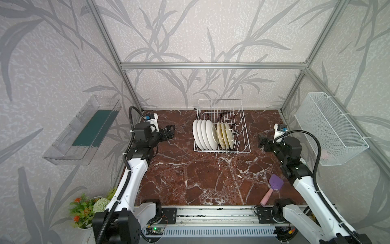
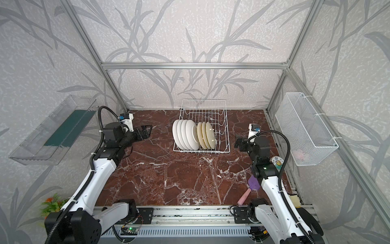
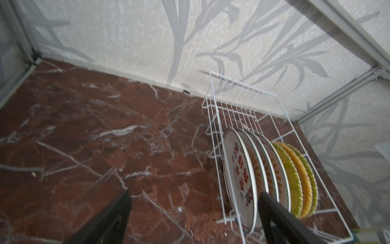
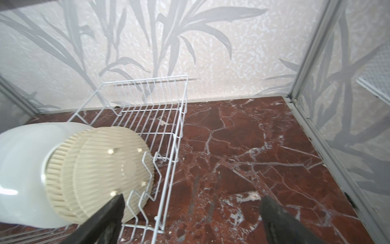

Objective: Unload the plates from the dish rack
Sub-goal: Pick up a plate from the dish rack.

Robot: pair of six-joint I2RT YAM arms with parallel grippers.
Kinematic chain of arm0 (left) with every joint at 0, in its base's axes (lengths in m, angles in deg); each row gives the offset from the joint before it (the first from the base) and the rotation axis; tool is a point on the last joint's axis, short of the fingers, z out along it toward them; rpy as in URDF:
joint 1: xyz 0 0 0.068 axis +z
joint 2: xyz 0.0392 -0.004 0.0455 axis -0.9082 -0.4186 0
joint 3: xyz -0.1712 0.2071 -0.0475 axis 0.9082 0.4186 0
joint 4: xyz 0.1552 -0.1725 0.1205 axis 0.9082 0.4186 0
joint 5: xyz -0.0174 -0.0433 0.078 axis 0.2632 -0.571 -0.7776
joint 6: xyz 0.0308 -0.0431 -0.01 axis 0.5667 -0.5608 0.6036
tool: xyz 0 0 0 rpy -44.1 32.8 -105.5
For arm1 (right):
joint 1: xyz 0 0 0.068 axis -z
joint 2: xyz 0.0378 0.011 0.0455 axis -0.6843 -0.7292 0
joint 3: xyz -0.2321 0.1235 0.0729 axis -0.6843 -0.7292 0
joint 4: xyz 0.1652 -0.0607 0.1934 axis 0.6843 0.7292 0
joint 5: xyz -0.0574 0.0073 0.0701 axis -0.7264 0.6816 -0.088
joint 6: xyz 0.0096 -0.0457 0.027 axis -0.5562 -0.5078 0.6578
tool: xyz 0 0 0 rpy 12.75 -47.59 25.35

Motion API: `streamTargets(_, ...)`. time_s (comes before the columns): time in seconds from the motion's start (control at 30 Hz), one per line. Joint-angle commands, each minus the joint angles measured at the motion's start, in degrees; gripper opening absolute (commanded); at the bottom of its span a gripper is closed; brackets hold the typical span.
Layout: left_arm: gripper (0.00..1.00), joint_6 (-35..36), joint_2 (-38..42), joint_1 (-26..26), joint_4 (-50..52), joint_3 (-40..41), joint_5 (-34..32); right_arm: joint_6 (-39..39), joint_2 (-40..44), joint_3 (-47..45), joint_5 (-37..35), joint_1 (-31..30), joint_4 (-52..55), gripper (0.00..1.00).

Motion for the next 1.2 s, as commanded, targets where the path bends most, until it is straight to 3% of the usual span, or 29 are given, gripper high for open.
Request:
streamTargets(0.0,0.94,-1.42,-0.29,-1.14,8.59,-2.29,5.24,0.34,0.27,3.41,10.35,-0.29,3.64,0.99)
streamTargets(0.13,0.90,-0.31,-1.90,-2.54,11.54,-3.75,7.67,0.12,0.03,4.67,17.24,-0.37,4.43,0.99)
streamTargets(0.57,0.78,-2.17,-10.56,-9.79,10.22,-7.14,8.86,0.82,0.35,3.55,21.62,-2.27,4.14,0.99)
streamTargets(0.9,0.67,-1.25,-17.00,-13.20,12.09,-13.19,4.38,1.33,-0.44,2.48,21.18,-2.92,2.90,0.99)
streamTargets(1.17,0.53,-1.77,-21.57,-13.60,12.56,-16.53,5.44,1.23,-0.23,1.91,20.38,-3.01,2.62,0.99)
